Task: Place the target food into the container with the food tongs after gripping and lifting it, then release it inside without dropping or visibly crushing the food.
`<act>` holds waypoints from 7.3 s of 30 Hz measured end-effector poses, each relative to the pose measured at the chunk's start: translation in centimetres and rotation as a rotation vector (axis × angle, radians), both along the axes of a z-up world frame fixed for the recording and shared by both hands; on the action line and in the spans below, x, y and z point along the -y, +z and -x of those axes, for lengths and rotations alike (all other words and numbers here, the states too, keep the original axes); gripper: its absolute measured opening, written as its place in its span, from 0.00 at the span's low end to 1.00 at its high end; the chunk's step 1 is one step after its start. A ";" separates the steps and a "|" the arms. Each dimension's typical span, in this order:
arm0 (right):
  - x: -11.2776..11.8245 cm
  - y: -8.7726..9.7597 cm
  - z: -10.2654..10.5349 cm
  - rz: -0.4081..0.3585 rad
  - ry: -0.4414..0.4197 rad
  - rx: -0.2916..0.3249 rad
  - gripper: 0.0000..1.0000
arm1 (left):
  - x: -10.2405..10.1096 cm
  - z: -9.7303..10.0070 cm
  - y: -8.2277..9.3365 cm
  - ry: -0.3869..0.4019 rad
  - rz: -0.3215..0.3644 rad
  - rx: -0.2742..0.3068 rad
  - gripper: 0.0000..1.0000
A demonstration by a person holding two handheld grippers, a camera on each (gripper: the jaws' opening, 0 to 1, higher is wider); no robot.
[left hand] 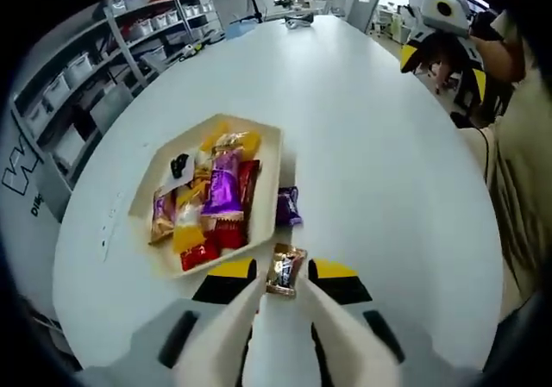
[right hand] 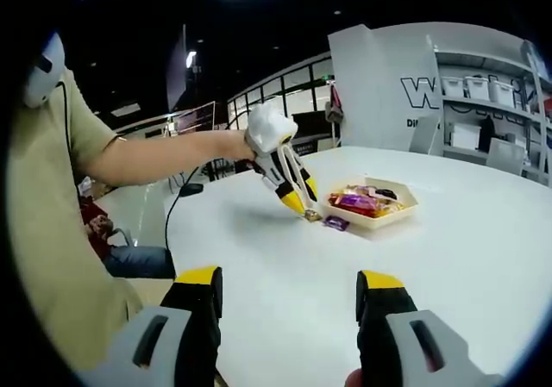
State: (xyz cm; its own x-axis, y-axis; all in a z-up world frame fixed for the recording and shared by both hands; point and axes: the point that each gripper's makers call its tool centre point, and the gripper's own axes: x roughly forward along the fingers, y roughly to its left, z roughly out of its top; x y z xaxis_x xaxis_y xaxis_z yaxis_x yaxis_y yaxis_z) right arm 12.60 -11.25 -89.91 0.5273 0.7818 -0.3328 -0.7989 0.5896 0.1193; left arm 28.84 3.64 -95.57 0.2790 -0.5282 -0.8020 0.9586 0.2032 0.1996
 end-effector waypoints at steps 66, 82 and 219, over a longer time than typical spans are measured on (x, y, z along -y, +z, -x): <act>0.0 0.2 -0.2 -0.003 0.006 0.002 0.60 | 1.2 2.3 1.4 0.084 0.094 -0.140 0.20; 0.4 0.2 0.0 -0.010 -0.004 0.003 0.60 | 2.9 -2.6 8.1 0.102 0.128 -0.058 0.20; 0.3 -0.7 0.0 -0.008 -0.004 -0.017 0.60 | 7.7 0.0 2.4 0.069 0.123 -0.026 0.22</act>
